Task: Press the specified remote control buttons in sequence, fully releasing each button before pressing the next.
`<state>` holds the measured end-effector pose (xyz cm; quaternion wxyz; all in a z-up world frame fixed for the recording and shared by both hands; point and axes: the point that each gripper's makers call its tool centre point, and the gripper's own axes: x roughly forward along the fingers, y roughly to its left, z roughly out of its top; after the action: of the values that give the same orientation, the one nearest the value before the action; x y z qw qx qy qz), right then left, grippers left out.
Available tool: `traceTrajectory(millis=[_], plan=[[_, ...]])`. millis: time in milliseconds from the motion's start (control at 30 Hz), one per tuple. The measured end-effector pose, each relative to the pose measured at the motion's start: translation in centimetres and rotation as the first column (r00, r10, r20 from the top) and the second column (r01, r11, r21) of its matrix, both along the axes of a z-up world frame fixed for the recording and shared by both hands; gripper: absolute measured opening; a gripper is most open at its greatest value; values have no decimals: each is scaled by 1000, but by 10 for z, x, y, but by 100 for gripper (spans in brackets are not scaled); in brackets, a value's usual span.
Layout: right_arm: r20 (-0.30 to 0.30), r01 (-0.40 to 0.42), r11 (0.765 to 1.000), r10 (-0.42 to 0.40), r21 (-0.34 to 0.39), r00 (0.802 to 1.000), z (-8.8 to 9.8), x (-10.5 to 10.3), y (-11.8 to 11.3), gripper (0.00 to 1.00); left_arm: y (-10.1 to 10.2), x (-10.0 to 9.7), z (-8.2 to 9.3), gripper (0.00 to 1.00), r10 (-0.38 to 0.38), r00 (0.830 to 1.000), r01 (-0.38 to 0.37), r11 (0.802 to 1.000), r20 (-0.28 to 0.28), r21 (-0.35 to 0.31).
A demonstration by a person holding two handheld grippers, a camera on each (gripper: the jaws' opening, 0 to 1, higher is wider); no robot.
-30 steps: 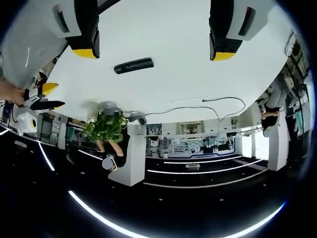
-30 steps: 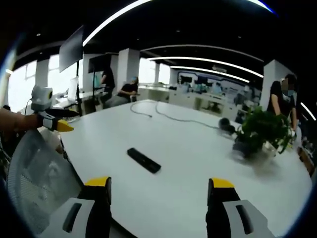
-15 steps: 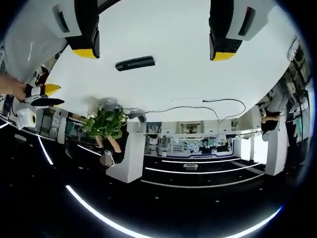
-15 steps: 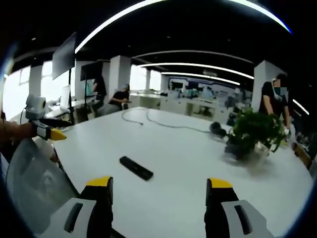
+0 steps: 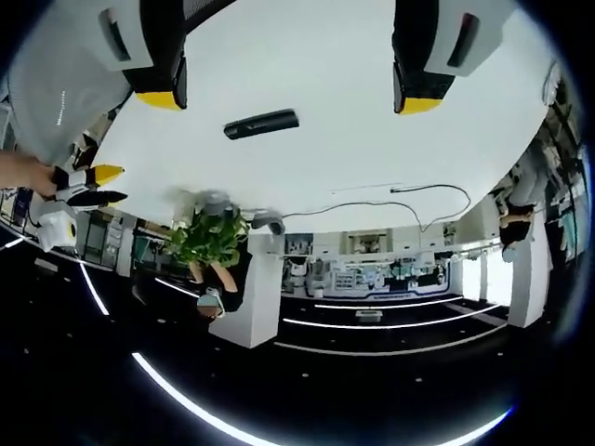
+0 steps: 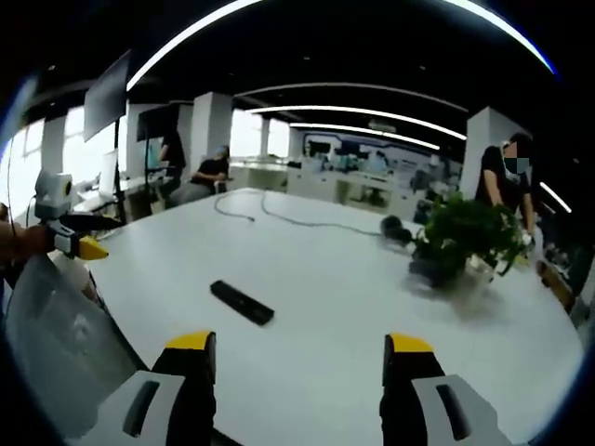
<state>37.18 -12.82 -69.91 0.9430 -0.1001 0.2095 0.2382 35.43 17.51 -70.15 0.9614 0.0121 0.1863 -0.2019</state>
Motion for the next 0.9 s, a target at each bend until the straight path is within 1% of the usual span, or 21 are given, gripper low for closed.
traceTrajectory(millis=[133, 200, 267, 333, 367, 400, 467, 533, 600, 700, 800, 833, 900], plan=[[-9, -25, 1000, 25, 8, 1000, -1, -2, 5, 69, 6, 1, -1, 93, 24, 1000, -24, 1000, 0, 17], [-13, -32, 999, 32, -4, 999, -3, -2, 5, 68, 8, 2, -1, 92, 35, 999, -35, 999, -6, 18], [-2, -45, 999, 45, -6, 999, -1, -2, 6, 68, 9, 3, -2, 92, 39, 999, -39, 999, -8, 15], [12, -44, 999, 44, 2, 999, 1, -2, 5, 67, 6, 2, -4, 92, 28, 999, -27, 999, -19, 16], [9, -36, 999, 36, 2, 999, 1, -1, 3, 66, 4, 1, -8, 92, 18, 999, -17, 999, -34, 28], [1, -24, 1000, 24, 0, 1000, -1, 0, 0, 66, 0, -2, -13, 92, -7, 998, 10, 999, -61, 44], [-4, -35, 999, 35, 14, 999, -1, 0, 1, 66, -7, -3, -15, 92, -35, 997, 39, 998, -74, 51], [17, -54, 998, 53, 34, 998, 4, -1, 4, 65, -9, -3, -16, 92, -39, 996, 43, 998, -76, 50], [46, -60, 998, 59, 25, 997, 9, -1, 5, 64, -9, -3, -17, 94, -40, 996, 45, 997, -82, 69], [44, -61, 998, 60, 33, 997, 8, 0, 4, 64, -9, -5, -23, 94, -50, 991, 55, 998, -122, 37], [45, -51, 998, 49, 44, 998, 9, 0, 1, 63, -10, -6, -27, 94, -54, 988, 58, 998, -147, 26], [43, -48, 998, 46, 44, 998, 8, 0, 1, 63, -12, -7, -28, 94, -58, 985, 62, 998, -163, 18], [25, -47, 998, 46, 34, 999, 4, -1, -1, 63, -13, -9, -30, 95, -60, 982, 63, 998, -177, 15]])
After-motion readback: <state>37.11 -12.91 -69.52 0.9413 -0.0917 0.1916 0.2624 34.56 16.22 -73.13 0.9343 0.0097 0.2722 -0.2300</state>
